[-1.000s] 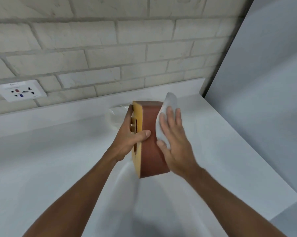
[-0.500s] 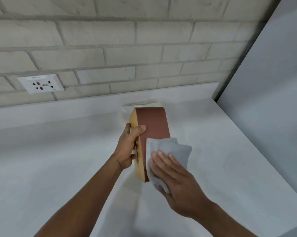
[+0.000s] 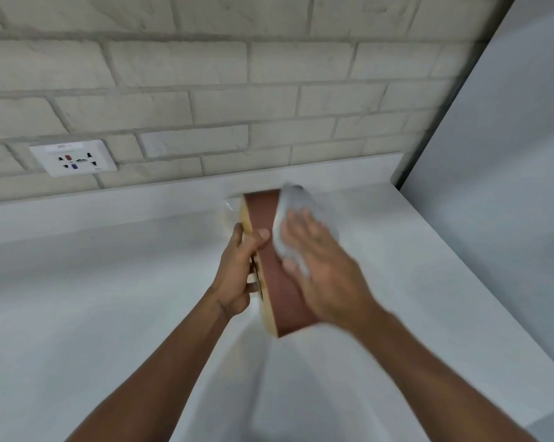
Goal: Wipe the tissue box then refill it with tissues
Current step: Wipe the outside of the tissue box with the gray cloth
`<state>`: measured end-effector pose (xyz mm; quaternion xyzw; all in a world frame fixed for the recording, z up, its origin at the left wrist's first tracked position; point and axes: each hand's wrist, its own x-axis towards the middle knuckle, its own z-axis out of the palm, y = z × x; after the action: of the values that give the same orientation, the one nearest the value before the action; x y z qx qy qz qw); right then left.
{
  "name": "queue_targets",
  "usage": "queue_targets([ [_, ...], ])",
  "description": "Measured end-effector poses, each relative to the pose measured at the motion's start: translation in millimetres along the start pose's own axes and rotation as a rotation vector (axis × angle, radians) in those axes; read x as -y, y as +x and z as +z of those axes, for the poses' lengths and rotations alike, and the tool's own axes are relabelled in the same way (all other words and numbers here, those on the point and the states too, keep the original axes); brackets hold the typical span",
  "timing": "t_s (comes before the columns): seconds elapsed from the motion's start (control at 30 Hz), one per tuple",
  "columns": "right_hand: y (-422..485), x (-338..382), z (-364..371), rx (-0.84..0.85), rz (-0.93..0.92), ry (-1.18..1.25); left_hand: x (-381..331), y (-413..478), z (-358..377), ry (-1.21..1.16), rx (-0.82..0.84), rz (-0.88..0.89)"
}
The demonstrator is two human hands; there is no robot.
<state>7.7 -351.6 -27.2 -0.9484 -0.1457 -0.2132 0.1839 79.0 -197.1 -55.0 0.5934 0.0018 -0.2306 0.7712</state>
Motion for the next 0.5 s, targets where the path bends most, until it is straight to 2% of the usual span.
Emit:
queue_targets([
  [0.13,-60.7,28.1,18.6,0.164,-0.257,-0.096,-5.9,7.6,-11.9,-0.088,-0.112,-0.095],
  [0.2,-63.0,23.6,13.3,0.145,-0.271,-0.020,-3.8,7.4,-16.3,-0.131,-0.137,-0.133],
  [0.23,-58.1,20.8,10.3,0.097,-0.195,0.079,-3.6,6.5,-16.8,-0.165,-0.135,-0.137],
  [0.27,-51.4,15.6,9.4,0.026,-0.035,0.222,-2.9,7.2,-18.1,-0.209,-0.116,-0.143],
  [0.37,-18.8,4.7,-2.4,-0.332,0.823,0.925,-2.9,3.5,-21.3,-0.435,-0.021,-0.103],
  [0.4,-12.2,-3.9,-6.1,-0.478,1.038,1.167,-3.9,0.3,-22.5,-0.517,0.023,-0.087],
  [0.43,-8.1,-12.3,-11.2,-0.588,1.160,1.337,-5.2,-3.1,-22.4,-0.582,0.062,-0.070],
  [0.5,-0.2,-18.8,-23.9,-0.685,1.150,1.502,-7.3,-9.4,-19.5,-0.656,0.112,-0.042],
])
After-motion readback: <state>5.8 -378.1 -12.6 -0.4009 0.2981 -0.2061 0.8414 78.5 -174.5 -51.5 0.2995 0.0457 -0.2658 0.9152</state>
